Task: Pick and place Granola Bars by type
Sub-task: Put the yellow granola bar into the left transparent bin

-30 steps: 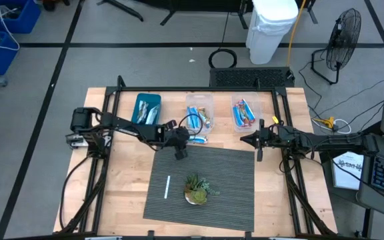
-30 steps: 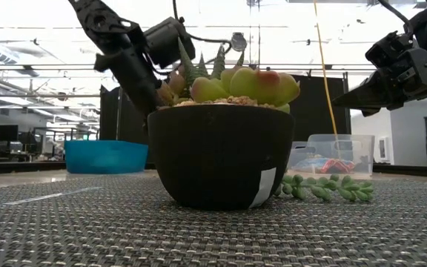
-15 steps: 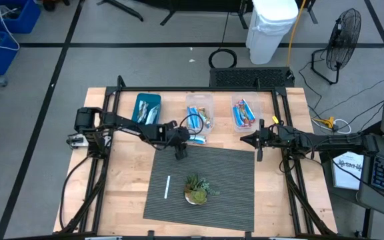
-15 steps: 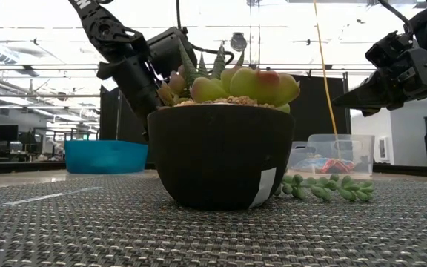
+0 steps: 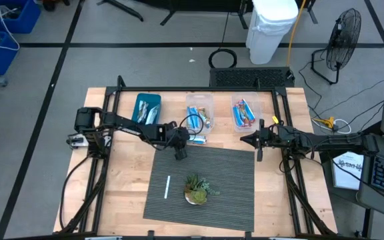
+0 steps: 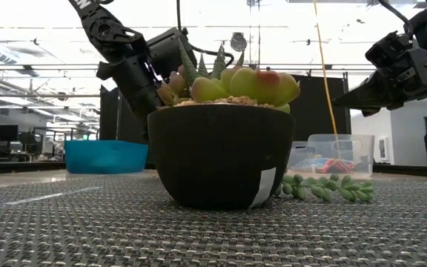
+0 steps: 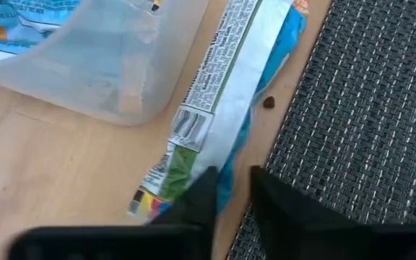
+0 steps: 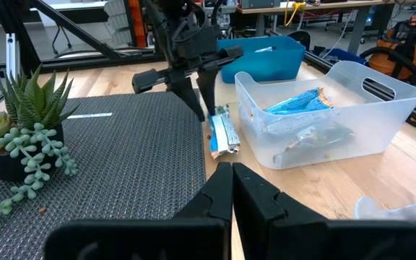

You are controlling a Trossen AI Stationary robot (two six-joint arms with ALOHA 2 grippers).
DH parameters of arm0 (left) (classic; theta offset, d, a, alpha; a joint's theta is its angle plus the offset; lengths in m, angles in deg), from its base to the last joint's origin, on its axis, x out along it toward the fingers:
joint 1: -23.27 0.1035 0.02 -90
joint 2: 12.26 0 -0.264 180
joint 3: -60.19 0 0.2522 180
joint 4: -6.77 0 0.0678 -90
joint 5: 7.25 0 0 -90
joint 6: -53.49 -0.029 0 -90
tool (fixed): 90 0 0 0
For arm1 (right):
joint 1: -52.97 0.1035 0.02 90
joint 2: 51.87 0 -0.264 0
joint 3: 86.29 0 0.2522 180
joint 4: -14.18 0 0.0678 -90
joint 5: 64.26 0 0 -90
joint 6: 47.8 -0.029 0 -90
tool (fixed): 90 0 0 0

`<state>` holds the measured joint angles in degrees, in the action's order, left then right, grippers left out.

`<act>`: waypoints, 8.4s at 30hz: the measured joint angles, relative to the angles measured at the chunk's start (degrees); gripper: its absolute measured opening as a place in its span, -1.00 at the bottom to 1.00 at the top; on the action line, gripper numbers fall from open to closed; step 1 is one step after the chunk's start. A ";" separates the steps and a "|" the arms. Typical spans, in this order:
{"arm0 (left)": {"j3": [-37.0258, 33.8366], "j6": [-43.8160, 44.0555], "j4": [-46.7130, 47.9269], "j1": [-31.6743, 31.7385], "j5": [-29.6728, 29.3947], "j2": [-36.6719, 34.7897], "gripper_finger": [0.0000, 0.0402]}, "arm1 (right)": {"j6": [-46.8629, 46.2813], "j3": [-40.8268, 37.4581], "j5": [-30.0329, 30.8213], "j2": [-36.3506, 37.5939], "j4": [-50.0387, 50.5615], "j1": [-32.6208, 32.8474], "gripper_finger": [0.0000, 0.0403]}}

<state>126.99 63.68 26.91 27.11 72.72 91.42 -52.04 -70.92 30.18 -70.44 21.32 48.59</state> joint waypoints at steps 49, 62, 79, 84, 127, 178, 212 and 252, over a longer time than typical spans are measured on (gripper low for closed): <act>-0.08 4.14 -3.74 -0.90 2.78 -0.20 -0.07 | -0.01 0.00 0.00 0.02 -0.02 0.00 -0.98; 0.13 -0.19 -10.10 -0.54 4.31 4.74 -0.24 | -0.01 0.00 0.00 0.03 -0.41 0.00 -0.98; -0.31 -6.65 -9.62 -6.84 -2.31 2.09 -0.99 | 0.43 0.00 0.00 0.01 -0.46 0.00 -0.98; -0.15 -8.22 -9.63 -7.48 -6.43 -1.96 -0.99 | 0.43 0.00 0.00 -0.02 -0.54 0.00 -0.98; 0.00 3.06 -9.76 -4.03 -0.51 2.32 -0.09 | 0.43 0.00 0.00 -0.19 -1.87 0.00 -0.98; -0.07 -13.44 -18.70 -7.53 -2.03 -9.08 -0.88 | 0.43 0.00 0.00 -0.26 -2.05 0.00 -0.98; -10.51 -22.04 -37.84 0.51 14.55 -20.15 -0.90 | 0.43 0.00 0.00 -0.24 -2.12 0.00 -0.98; -21.40 3.47 -51.00 15.55 8.20 -19.99 -0.90 | 0.43 0.00 0.00 -0.24 -2.12 0.00 -0.98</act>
<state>105.59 67.15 -24.10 42.66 80.92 71.43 -51.61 -70.92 30.18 -70.68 19.20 48.59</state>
